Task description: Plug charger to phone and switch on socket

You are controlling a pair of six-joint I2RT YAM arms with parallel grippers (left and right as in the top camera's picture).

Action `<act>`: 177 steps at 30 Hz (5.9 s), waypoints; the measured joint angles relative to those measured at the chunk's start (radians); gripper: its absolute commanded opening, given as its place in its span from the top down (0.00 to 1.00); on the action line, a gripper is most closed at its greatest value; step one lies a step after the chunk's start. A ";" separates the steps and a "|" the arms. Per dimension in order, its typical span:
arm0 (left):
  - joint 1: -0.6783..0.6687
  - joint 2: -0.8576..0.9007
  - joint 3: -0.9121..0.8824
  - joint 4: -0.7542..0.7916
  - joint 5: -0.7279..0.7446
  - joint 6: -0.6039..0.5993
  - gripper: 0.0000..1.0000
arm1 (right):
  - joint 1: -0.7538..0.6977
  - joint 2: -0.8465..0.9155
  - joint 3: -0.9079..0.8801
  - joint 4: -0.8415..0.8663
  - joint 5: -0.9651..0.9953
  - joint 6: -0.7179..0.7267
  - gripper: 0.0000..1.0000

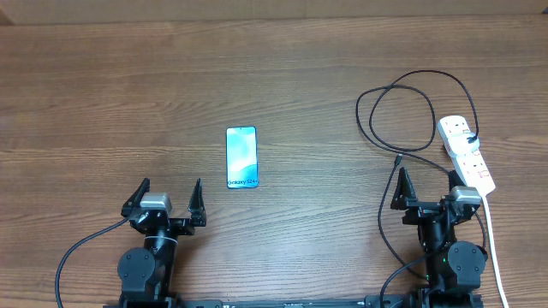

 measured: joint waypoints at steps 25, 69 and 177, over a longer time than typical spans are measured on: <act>0.000 -0.001 0.275 -0.371 0.058 -0.125 0.00 | 0.000 0.000 0.000 0.000 0.000 0.000 0.00; -0.263 1.050 0.877 -0.335 0.191 -0.315 0.00 | 0.000 0.000 0.000 0.000 0.000 -0.001 0.00; -0.546 1.701 1.224 -0.640 -0.352 -0.631 0.00 | 0.000 0.000 0.000 0.000 0.000 0.000 0.00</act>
